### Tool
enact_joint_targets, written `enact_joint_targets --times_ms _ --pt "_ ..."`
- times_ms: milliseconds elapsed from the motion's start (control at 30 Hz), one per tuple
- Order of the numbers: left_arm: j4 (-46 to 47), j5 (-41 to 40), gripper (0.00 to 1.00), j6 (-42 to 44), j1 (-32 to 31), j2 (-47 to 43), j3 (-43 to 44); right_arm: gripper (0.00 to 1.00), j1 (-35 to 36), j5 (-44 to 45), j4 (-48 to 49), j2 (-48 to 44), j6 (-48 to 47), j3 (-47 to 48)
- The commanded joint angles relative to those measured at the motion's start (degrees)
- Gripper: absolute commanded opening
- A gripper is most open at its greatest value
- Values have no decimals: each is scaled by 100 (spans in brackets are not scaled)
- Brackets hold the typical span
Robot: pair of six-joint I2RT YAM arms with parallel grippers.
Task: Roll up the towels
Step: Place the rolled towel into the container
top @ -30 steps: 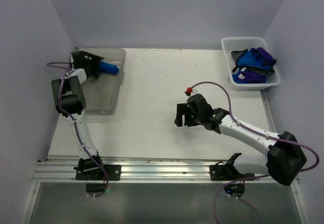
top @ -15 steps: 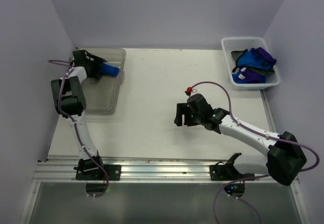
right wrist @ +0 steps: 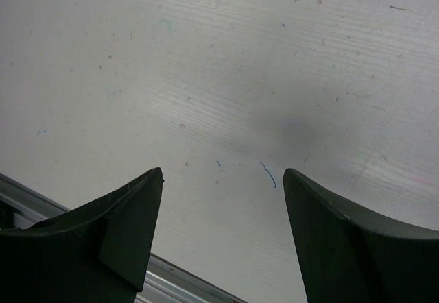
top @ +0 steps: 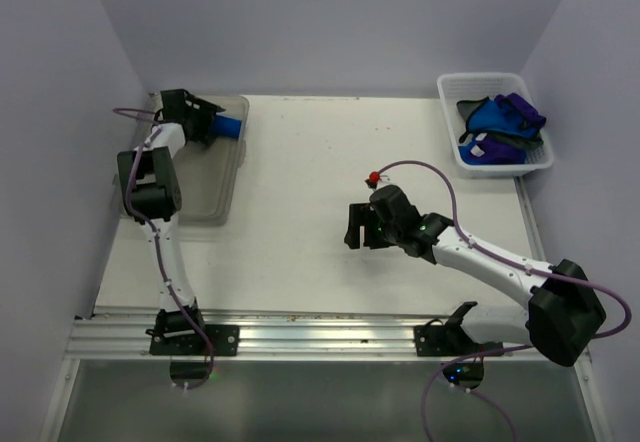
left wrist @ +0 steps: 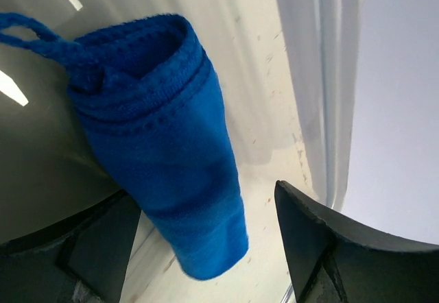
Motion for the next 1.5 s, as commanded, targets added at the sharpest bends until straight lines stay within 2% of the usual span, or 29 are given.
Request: enact_joint_targets --times_ms 0,433,667,900,1000,1100,1200,1233,1300,1333,1467 --pt "-207 -82 81 119 15 342 715 75 -12 18 70 8 15 116" --pt "-541 -170 82 559 41 370 788 75 -12 -26 105 70 6 125" --pt "-928 -591 93 963 59 -113 471 75 -12 -26 114 -9 24 90" --pt "-1227 -785 93 1376 59 -483 296 75 -12 -78 158 -45 50 72" --pt "-1087 -733 93 1482 59 -729 24 75 -3 -78 167 -45 59 72" --pt "-894 -636 88 1561 59 -966 -302 75 -3 -78 167 -54 68 64" --pt "-858 -653 75 1649 41 -1081 -460 75 6 -87 184 -80 76 64" --pt "-858 -653 67 1666 32 -1081 -478 75 6 -87 184 -80 76 64" --pt "-858 -645 58 1701 41 -1063 -513 75 -3 -87 184 -80 85 64" --pt "-858 -636 49 1710 32 -1020 -522 75 -3 -96 184 -89 85 64" --pt "-849 -627 31 1719 6 -888 -461 75 6 -105 184 -62 85 81"
